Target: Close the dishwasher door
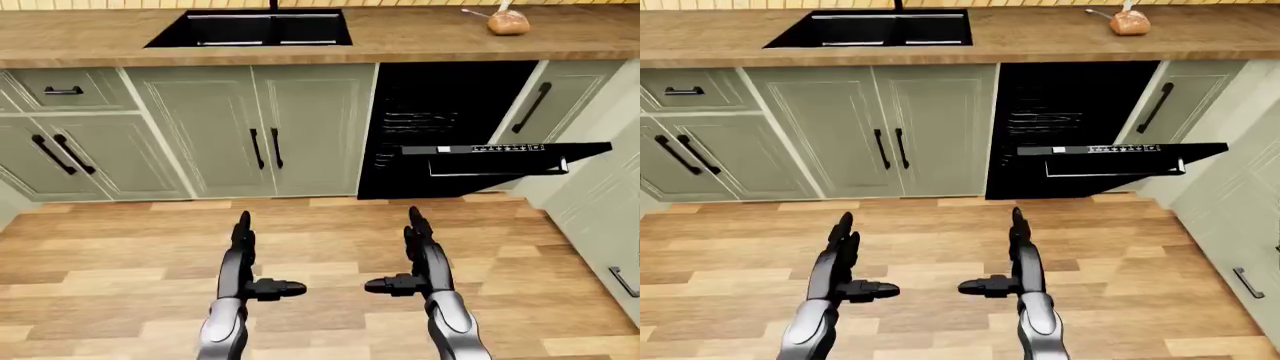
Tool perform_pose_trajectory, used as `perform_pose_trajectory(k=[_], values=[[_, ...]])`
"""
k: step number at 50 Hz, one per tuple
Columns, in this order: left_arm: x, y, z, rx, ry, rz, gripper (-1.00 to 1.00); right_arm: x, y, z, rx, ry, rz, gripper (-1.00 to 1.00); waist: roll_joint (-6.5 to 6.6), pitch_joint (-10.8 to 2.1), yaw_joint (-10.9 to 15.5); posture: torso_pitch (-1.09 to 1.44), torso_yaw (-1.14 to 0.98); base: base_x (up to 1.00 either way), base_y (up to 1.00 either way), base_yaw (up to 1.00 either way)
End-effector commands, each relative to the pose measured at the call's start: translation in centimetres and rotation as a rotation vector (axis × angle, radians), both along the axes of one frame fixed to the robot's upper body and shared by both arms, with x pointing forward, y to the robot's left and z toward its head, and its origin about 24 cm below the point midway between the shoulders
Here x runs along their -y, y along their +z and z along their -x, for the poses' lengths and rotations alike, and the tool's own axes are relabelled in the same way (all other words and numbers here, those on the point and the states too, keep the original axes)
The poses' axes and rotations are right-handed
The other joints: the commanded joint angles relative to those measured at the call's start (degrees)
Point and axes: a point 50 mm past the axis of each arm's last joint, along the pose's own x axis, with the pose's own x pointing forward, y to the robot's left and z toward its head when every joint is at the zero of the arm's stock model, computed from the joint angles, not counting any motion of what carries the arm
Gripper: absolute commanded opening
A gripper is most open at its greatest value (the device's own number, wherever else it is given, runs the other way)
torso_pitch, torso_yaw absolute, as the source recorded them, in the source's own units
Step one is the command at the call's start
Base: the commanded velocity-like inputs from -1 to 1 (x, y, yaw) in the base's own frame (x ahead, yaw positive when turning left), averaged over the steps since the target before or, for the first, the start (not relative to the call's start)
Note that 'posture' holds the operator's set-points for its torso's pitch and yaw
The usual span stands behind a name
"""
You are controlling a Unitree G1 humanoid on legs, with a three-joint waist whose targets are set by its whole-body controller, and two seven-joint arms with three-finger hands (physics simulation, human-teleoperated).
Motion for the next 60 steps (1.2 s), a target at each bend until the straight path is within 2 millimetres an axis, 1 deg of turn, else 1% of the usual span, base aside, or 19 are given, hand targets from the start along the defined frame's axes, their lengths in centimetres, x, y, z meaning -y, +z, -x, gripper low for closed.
perform_pose_trajectory(k=[1,3,4,5,7,8,23,24,26,36,42,48,51,52,53,54,55,57,60], values=[[-0.6,4.0,-1.2,0.198,0.018,0.007,1.0,-0.5,2.7,-1.3,0.154,0.013,0.026,1.0,-0.45,-0.05,-0.12,0.0,0.0,0.0,0.0,0.0],[-0.7,4.0,-1.3,0.202,0.023,0.007,1.0,-0.7,2.7,-1.3,0.154,0.019,0.028,1.0,-0.03,-3.56,0.51,0.0,0.0,0.0,0.0,0.0],[-0.7,4.1,-1.3,0.205,0.024,0.007,1.0,-0.8,2.6,-1.3,0.149,0.025,0.03,1.0,0.01,-3.02,0.5,0.0,0.0,0.0,0.0,0.0],[-0.7,4.2,-1.2,0.207,0.024,0.007,1.0,-0.8,2.5,-1.4,0.144,0.027,0.037,1.0,-0.3,-0.97,0.4,0.0,0.0,0.0,0.0,0.0],[-0.8,4.2,-1.2,0.211,0.027,0.003,1.0,-0.9,2.4,-1.3,0.141,0.031,0.037,1.0,-0.34,-3.98,0.43,0.0,0.0,0.0,0.0,0.0],[-0.8,4.2,-1.2,0.212,0.027,0.003,1.0,-0.8,2.4,-1.3,0.141,0.027,0.04,1.0,-0.3,-4.3,0.48,0.0,0.0,0.0,0.0,0.0],[-0.9,4.7,-0.8,0.24,0.042,-0.025,1.0,-0.8,2.3,-1.3,0.141,0.008,0.1,1.0,-0.06,-5.15,0.44,0.0,0.0,0.0,0.0,0.0],[-0.9,4.7,-0.8,0.242,0.043,-0.026,1.0,-0.9,2.4,-1.3,0.15,0.017,0.097,1.0,0.23,-6.1,0.16,0.0,0.0,0.0,0.0,-0.16],[-1.0,4.8,-0.7,0.244,0.045,-0.027,1.0,-1.0,2.3,-1.3,0.148,0.021,0.098,1.0,0.47,-4.85,0.21,0.0,0.0,0.0,0.0,-0.23],[-1.1,5.0,-0.7,0.248,0.05,-0.026,1.0,-0.9,2.2,-1.3,0.141,0.019,0.095,1.0,0.95,-3.56,-0.84,0.0,0.0,0.0,0.0,-0.42],[-1.2,5.1,-0.6,0.252,0.054,-0.023,1.0,-0.9,2.2,-1.2,0.138,0.02,0.097,1.0,2.73,-2.57,-1.4,0.0,0.0,0.0,0.0,-0.51],[-1.2,5.1,-0.6,0.251,0.053,-0.025,1.0,-0.9,2.2,-1.2,0.135,0.021,0.095,1.0,0.7,-3.22,-0.85,0.0,0.0,0.0,0.0,-0.68],[-1.2,5.2,-0.6,0.253,0.054,-0.024,1.0,-0.9,2.2,-1.2,0.135,0.021,0.094,1.0,-1.67,-3.14,-0.52,0.0,0.0,0.0,0.0,-0.83],[-1.2,5.2,-0.5,0.253,0.054,-0.024,1.0,-0.9,2.1,-1.2,0.135,0.022,0.095,1.0,-3.3,-3.76,-0.77,0.0,0.0,-0.01,0.0,-0.84],[-1.2,5.2,-0.5,0.254,0.054,-0.024,1.0,-0.9,2.1,-1.2,0.135,0.022,0.094,1.0,-1.88,-3.28,-1.66,0.0,0.0,-0.01,0.0,-0.83],[-1.2,5.2,-0.5,0.255,0.054,-0.024,1.0,-0.9,2.1,-1.2,0.135,0.022,0.094,1.0,-2.49,-3.25,-1.49,0.0,0.0,0.0,0.0,-0.83],[-1.2,5.2,-0.6,0.255,0.054,-0.024,1.0,-0.9,2.2,-1.2,0.135,0.022,0.094,1.0,-2.24,-3.04,-2.09,0.0,0.0,0.0,0.0,-0.83],[-1.2,5.2,-0.6,0.255,0.054,-0.023,1.0,-0.9,2.2,-1.2,0.135,0.022,0.094,1.0,-1.11,-3.27,-2.39,0.0,0.0,0.0,0.0,-0.83],[-1.2,5.3,-0.6,0.256,0.054,-0.022,1.0,-1.0,2.2,-1.2,0.135,0.024,0.096,1.0,0.73,-2.18,-1.73,0.0,0.0,-0.01,0.0,-0.83]])
